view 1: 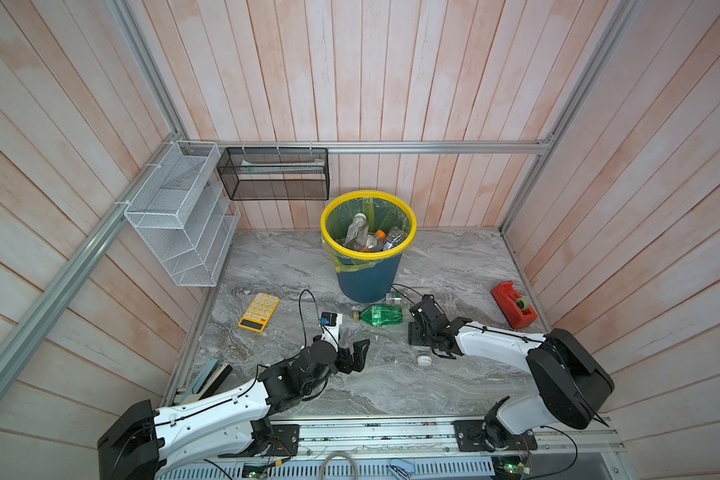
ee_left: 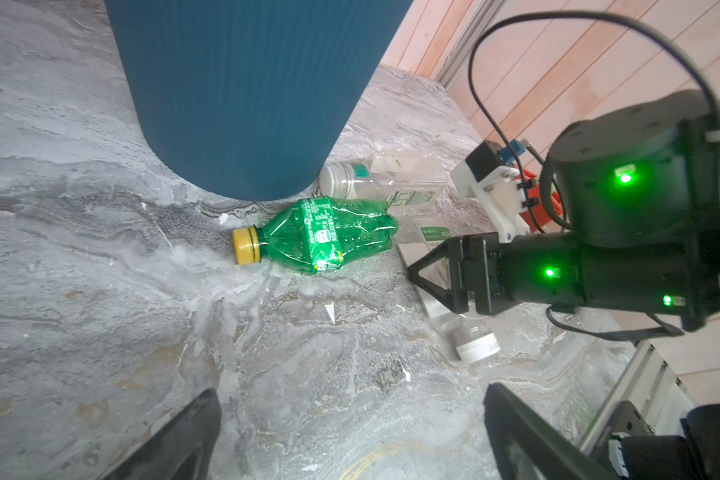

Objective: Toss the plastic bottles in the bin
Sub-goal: 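Lift the large clear bottle over the bin and release it with the right gripper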

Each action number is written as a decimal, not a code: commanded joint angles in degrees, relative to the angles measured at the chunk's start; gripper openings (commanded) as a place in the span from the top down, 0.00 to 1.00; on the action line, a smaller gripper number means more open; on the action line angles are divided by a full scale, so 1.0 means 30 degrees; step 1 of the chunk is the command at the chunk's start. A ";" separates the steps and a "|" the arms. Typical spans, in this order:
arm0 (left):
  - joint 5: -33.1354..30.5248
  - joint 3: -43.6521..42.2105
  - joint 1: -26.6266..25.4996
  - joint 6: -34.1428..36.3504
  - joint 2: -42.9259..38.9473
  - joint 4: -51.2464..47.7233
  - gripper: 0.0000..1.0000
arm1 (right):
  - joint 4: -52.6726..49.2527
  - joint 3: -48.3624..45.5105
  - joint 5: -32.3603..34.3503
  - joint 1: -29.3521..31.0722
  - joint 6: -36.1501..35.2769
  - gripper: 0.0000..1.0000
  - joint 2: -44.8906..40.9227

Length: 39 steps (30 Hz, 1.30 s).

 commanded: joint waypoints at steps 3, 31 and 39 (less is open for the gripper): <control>-0.0627 -0.0695 0.0675 -0.0296 -0.0534 -0.0660 0.00 | -0.0133 -0.0911 0.0567 -0.0163 -0.0614 0.38 -0.3683; 0.0381 0.1604 0.1693 -0.1664 0.3663 -0.3407 0.00 | -0.3136 2.3846 -0.8336 -0.3250 -0.5169 0.06 0.4659; 0.0226 0.1061 0.1694 -0.1738 0.2573 -0.3023 0.00 | -0.3302 2.1867 -0.5356 -0.3996 -0.5980 0.00 0.1676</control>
